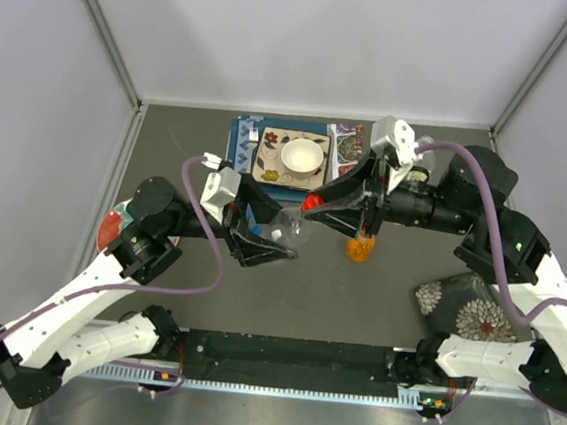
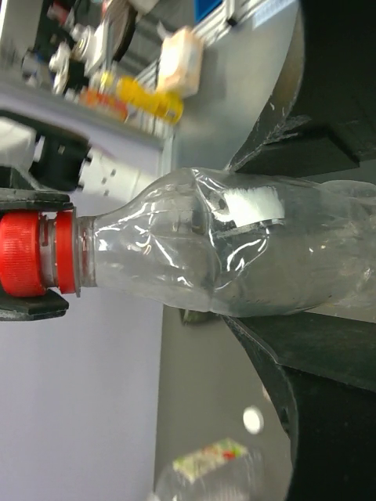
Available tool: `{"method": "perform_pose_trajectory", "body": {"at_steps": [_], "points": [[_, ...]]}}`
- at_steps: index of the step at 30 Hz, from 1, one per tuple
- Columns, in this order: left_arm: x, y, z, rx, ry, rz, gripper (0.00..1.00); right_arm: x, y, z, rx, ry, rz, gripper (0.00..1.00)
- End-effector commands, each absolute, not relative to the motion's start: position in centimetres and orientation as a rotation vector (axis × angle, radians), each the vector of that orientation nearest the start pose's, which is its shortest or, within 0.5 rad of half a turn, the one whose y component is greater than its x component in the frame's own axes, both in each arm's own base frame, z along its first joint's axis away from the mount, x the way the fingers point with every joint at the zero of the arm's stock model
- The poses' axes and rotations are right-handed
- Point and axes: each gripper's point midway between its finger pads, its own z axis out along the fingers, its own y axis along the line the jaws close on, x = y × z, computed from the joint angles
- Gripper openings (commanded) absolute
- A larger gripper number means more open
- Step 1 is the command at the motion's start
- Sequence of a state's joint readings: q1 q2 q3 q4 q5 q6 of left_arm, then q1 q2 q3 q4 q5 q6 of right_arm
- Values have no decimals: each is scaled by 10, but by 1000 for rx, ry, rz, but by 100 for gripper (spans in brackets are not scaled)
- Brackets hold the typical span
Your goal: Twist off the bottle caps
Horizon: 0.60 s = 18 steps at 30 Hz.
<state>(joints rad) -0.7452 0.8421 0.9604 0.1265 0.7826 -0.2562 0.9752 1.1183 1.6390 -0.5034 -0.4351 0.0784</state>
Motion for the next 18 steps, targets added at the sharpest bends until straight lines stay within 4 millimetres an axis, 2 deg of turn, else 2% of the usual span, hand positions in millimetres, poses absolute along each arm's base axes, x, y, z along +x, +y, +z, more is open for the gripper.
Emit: {"method": "perform_pose_trajectory", "body": {"at_steps": [1,3,8,12,14,18], "points": [[81,-282,410,1161,1113,-1568,16,69,291,505,-1220,1069,1252,0],[84,-284,408,1155,1132,-1562,16,66,287,506,-1236,1029,1233,0],[98,-286,404,1100,1168,-1514,16,60,264,534,-1159,943,1183,0],[103,-288,401,1090,1187,-1498,16,58,249,550,-1104,905,1143,0],[105,-290,400,1087,1195,-1492,17,60,246,551,-1082,909,1127,0],[105,-292,395,1099,1212,-1510,17,51,244,547,-1120,880,1145,0]]}}
